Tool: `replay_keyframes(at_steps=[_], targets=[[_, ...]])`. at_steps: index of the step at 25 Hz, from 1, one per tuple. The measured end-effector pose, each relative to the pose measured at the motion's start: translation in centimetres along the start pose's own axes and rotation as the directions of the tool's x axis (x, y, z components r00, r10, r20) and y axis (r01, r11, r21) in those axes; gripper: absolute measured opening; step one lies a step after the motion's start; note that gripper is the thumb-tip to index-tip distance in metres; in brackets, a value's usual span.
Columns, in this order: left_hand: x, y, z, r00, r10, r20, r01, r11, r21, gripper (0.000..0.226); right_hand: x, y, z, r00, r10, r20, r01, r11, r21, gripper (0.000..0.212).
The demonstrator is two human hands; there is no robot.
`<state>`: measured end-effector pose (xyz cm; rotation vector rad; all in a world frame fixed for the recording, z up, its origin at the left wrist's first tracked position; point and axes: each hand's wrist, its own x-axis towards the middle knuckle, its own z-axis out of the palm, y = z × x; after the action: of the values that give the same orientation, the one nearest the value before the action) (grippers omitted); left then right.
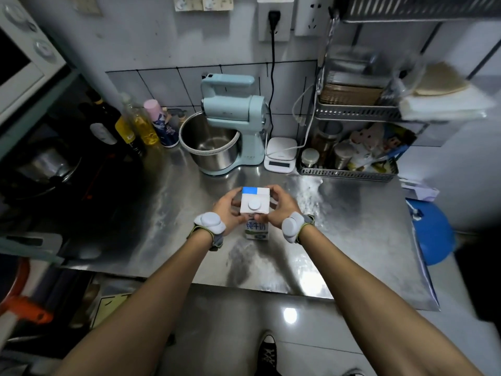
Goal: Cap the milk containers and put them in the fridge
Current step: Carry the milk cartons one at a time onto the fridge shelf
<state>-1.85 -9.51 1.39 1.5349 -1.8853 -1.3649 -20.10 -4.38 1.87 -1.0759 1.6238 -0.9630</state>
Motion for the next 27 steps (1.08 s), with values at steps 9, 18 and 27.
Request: replay_keyframes(at_steps=[9, 18, 27], targets=[[-2.2, 9.6, 9.9, 0.966, 0.196, 0.169, -0.211, 0.974, 0.077, 0.086, -7.7, -2.0, -13.8, 0.97, 0.027, -0.242, -0.011, 0.998, 0.068, 0.075], [-7.0, 24.1, 24.6, 0.818, 0.462, 0.343, -0.442, 0.886, -0.141, 0.081, -20.9, -4.9, -30.2, 0.837, 0.032, -0.546, 0.082, 0.98, 0.183, 0.067], [-13.1, 38.6, 40.0, 0.612, 0.607, 0.507, -0.61, 0.77, -0.185, 0.045, -34.9, -2.8, -45.8, 0.595, 0.049, -0.802, 0.132, 0.979, 0.157, 0.079]])
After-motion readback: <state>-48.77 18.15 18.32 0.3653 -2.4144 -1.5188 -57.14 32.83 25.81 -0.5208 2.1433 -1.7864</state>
